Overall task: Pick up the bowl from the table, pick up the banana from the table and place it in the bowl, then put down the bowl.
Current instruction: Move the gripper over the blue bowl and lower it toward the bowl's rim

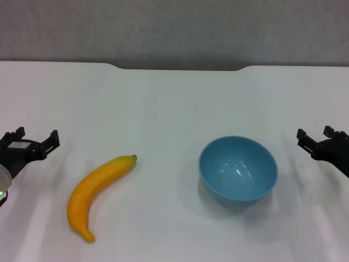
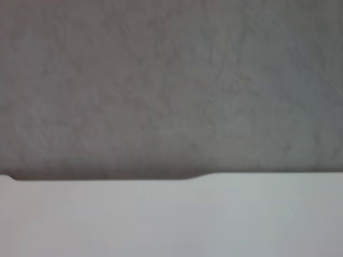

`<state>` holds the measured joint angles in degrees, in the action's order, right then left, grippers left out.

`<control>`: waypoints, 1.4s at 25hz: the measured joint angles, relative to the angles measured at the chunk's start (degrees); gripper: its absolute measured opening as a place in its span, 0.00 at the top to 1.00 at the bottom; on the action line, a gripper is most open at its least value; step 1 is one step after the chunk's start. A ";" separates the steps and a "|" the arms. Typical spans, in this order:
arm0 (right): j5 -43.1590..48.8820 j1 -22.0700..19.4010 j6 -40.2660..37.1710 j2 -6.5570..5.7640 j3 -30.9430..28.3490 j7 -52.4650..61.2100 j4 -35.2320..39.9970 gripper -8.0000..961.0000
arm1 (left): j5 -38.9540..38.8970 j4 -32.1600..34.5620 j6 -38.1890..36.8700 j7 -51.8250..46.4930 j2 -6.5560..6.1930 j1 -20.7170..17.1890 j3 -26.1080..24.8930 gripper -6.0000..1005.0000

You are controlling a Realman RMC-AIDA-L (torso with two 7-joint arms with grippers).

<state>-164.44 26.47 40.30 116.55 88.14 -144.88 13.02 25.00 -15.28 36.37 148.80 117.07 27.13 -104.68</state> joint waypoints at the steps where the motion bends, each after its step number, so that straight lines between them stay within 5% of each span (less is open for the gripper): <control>1: 0.00 0.62 -1.92 0.00 -0.06 -0.02 -0.01 0.21 | 0.04 0.19 -0.33 0.00 0.00 0.23 0.02 0.11; 24: 0.10 0.75 -4.41 0.11 1.24 1.59 0.38 0.21 | 0.40 -1.00 -0.82 -6.28 -0.20 0.45 5.43 0.11; 30: 0.72 -3.18 -1.65 -0.64 4.98 7.93 6.19 0.21 | 0.41 -12.96 -2.69 -12.54 -0.67 -4.30 12.97 0.11; 35: 7.64 -8.14 -5.53 -1.09 5.63 14.99 15.77 0.21 | 3.29 -28.17 -13.91 -19.48 -1.70 -9.18 20.41 0.11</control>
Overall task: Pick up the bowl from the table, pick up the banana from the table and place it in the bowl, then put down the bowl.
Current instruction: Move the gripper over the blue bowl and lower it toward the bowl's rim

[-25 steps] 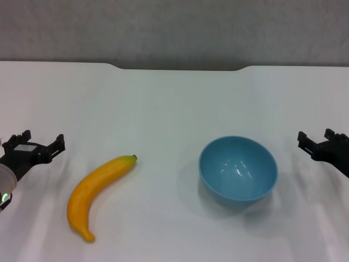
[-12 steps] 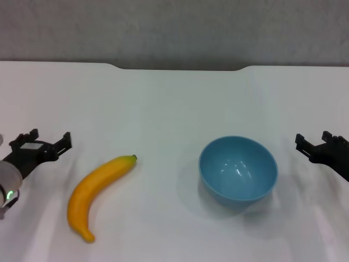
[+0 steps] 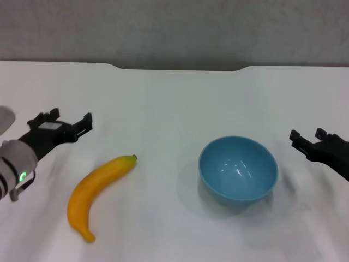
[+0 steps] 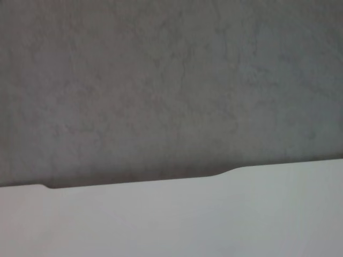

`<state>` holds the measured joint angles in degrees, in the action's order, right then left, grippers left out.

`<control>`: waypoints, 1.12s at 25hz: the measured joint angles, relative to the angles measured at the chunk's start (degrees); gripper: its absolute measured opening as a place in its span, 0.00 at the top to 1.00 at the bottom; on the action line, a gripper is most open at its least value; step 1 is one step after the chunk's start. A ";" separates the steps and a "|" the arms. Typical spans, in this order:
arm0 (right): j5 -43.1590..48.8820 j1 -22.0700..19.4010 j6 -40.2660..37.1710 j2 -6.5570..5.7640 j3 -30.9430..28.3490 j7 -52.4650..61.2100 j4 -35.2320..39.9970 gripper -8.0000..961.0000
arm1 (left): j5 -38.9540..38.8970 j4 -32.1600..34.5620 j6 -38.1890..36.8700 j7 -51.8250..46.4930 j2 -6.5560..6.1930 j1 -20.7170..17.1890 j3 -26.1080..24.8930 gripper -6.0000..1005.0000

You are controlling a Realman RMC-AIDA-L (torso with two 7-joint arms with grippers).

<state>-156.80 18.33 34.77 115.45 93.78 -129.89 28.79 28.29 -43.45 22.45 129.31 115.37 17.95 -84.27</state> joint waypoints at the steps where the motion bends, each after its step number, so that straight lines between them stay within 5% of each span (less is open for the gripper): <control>1: 4.21 -0.97 -2.00 -0.09 -0.11 3.82 3.21 0.21 | 1.34 -2.26 -1.39 -1.61 -0.17 -0.70 0.88 0.11; 2: 6.59 -1.41 -2.98 -0.16 -0.28 5.82 4.79 0.21 | 5.08 -7.27 -4.34 -6.46 -0.53 -2.30 2.37 0.11; 9: 25.59 -2.21 -7.62 -0.40 -0.74 23.32 12.73 0.21 | 18.17 -15.54 -6.61 -25.81 -2.64 -4.68 3.70 0.11; 16: 61.91 -3.02 -5.59 -0.72 -5.85 55.18 23.65 0.21 | 37.48 -18.28 -5.84 -45.47 -4.63 -3.84 4.04 0.12; 28: 99.30 1.90 11.76 -0.73 -19.87 86.09 32.60 0.21 | 61.93 -20.58 -5.85 -56.75 -1.26 -3.74 3.32 0.12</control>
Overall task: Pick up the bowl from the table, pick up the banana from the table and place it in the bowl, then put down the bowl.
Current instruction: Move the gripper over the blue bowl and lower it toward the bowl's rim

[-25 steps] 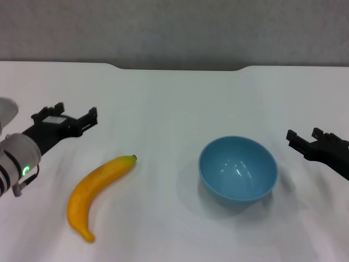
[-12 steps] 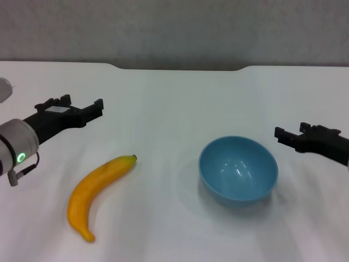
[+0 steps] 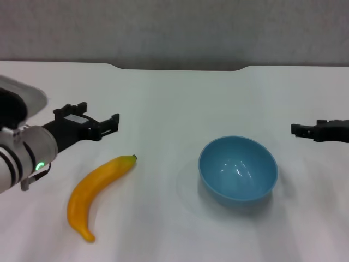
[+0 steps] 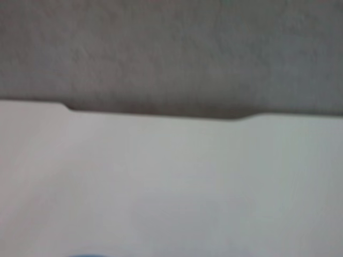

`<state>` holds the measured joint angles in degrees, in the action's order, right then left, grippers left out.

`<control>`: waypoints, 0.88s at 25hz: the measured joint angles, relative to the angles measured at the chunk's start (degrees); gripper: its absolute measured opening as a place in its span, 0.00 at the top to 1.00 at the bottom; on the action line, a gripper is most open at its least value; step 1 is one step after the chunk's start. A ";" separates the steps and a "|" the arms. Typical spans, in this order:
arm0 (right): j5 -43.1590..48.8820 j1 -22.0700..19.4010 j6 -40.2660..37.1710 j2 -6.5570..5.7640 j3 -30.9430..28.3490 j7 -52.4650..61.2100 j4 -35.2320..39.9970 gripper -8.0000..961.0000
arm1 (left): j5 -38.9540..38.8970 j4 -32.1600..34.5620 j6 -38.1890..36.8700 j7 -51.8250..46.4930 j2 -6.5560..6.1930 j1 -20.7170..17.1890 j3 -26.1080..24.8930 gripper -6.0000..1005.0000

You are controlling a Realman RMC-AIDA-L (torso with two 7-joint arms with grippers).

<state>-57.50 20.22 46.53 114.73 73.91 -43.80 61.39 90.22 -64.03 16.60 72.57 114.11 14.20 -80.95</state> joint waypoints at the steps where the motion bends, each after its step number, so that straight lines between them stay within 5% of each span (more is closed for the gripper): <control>1: 1.91 1.41 1.99 0.01 -1.53 1.11 -0.77 0.21 | 1.88 -0.26 -0.13 -0.20 0.60 -0.10 -0.26 0.12; 5: 5.39 6.74 6.75 0.02 -5.53 2.05 -4.97 0.21 | 7.15 -1.12 -0.52 -0.59 2.29 -0.45 -0.61 0.13; 10: 5.56 11.63 11.06 0.00 -6.31 2.33 -9.05 0.21 | 7.82 -1.10 -0.72 -0.71 2.34 -0.48 -0.13 0.13; 22: 5.51 12.83 9.72 0.32 -5.74 2.74 -15.22 0.22 | 7.50 -0.88 -0.78 -0.76 2.34 -0.50 -0.08 0.13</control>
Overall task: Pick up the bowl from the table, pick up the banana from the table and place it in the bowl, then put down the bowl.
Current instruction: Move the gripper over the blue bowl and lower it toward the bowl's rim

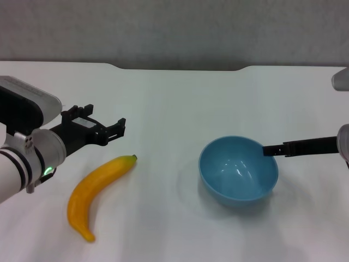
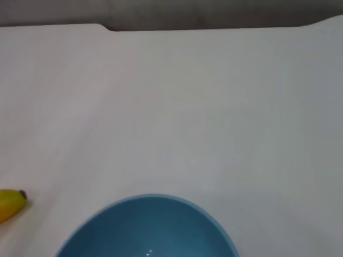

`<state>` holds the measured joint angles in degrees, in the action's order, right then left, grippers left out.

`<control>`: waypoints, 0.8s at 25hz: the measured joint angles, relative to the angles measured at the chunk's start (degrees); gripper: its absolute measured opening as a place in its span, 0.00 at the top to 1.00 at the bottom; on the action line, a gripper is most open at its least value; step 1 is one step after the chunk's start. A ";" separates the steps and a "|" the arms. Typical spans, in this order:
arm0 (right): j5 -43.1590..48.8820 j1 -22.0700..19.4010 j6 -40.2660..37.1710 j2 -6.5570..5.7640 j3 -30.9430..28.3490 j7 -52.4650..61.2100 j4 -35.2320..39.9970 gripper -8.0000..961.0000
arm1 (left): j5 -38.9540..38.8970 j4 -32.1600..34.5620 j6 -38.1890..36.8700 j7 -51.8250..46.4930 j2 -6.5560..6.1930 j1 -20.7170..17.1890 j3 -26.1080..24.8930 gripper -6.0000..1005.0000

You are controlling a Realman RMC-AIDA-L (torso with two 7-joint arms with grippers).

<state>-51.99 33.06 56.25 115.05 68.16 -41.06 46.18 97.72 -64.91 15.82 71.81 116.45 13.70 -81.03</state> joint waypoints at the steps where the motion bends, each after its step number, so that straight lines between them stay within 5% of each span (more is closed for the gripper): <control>1: -0.15 -0.07 -0.65 0.03 0.00 -0.22 -0.47 0.22 | 0.00 0.02 0.00 0.00 0.00 0.00 0.00 0.13; 9: -3.92 1.88 -4.61 0.44 2.92 -3.29 -7.37 0.30 | -0.08 0.67 -0.04 -0.03 0.08 0.44 0.57 0.14; 20: -4.62 2.40 -7.90 0.65 4.55 -3.63 -10.46 0.30 | -0.11 0.67 -0.09 -0.09 0.26 0.45 1.31 0.14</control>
<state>-56.61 35.46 48.35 115.69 72.71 -44.69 35.72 97.61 -64.23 15.73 71.72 116.72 14.15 -79.73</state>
